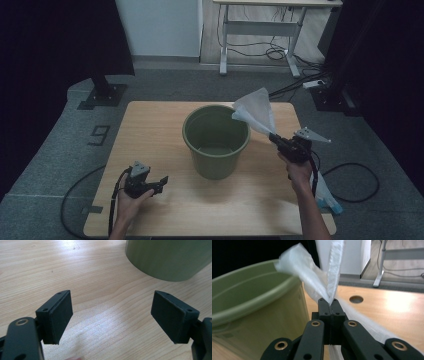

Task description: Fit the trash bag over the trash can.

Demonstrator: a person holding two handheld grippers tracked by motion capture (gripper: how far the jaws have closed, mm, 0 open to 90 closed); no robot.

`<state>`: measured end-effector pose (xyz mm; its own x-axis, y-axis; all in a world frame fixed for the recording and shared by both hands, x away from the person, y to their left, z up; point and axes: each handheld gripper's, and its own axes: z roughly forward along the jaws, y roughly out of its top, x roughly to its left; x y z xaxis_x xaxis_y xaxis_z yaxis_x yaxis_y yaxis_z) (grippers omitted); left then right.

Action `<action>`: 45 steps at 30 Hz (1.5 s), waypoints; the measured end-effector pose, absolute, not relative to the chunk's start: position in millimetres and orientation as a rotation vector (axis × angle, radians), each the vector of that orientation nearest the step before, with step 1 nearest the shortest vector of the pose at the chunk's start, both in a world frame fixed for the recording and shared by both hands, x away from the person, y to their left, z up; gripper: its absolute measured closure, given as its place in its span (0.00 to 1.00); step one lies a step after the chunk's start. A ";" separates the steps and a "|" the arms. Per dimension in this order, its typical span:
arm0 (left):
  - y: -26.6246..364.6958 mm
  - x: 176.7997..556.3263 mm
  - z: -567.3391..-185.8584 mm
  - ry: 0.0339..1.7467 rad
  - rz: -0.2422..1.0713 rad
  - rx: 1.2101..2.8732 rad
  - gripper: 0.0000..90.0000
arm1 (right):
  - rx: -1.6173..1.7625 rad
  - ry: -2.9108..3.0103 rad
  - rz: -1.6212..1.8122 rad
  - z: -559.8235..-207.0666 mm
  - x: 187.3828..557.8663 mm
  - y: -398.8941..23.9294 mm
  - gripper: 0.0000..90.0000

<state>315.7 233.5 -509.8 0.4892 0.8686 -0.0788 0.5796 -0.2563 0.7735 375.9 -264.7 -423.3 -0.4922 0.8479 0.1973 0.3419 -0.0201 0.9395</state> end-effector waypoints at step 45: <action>234.8 318.1 -515.7 1.229 0.457 1.949 0.19 | 1.039 1.571 1.601 -297.4 347.3 -273.6 0.98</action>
